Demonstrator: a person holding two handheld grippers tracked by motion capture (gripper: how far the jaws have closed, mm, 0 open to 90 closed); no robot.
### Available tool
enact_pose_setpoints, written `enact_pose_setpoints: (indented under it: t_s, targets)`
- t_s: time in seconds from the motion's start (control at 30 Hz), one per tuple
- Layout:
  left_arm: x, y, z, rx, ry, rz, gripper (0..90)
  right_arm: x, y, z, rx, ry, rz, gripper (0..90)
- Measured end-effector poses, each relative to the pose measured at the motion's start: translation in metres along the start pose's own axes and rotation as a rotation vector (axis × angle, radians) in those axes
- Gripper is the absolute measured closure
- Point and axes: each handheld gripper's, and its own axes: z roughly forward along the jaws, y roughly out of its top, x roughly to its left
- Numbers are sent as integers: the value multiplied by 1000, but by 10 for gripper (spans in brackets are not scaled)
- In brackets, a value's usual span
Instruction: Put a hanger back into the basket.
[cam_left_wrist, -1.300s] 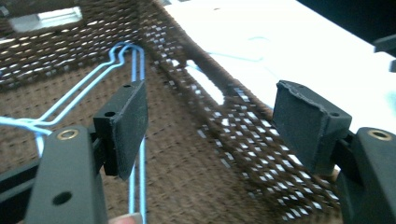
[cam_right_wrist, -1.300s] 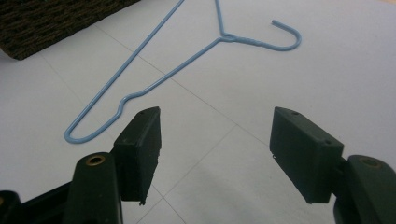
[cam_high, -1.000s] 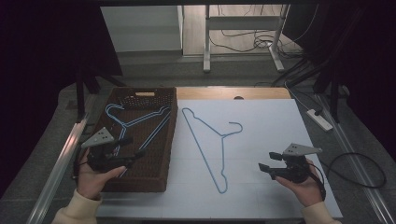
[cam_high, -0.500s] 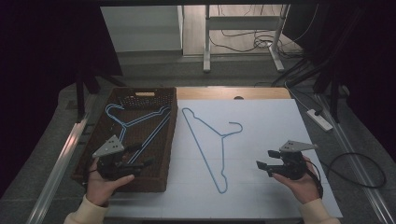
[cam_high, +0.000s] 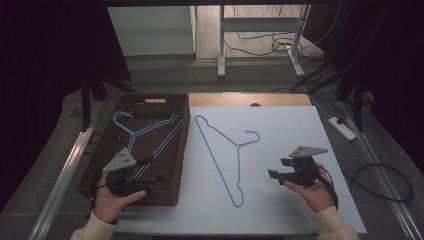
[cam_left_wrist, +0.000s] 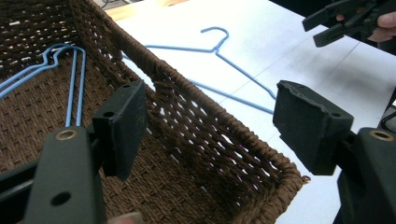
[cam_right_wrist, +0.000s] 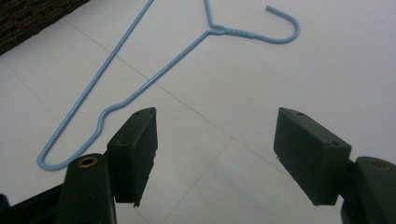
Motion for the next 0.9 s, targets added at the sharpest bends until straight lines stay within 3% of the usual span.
enact_pose_setpoints:
  t_s: [0.27, 0.47, 0.53, 0.67, 0.73, 0.9]
  targets:
    - [-6, -1, 3, -4, 5, 7, 274, -1, 18, 23, 63, 16, -31, 379]
    - [-9, -2, 5, 7, -8, 14, 272, -12, 32, 40, 81, 4, -34, 551]
    - [-9, -2, 6, 10, -12, 14, 271, -17, 37, 46, 83, 6, -28, 676]
    - [-10, -3, 7, 17, -19, 15, 270, -25, 48, 60, 87, 1, -8, 841]
    - [-10, -3, 8, 19, -21, 16, 270, -28, 54, 67, 87, -1, -1, 892]
    - [-10, -3, 8, 23, -24, 17, 270, -37, 70, 89, 114, -11, -2, 900]
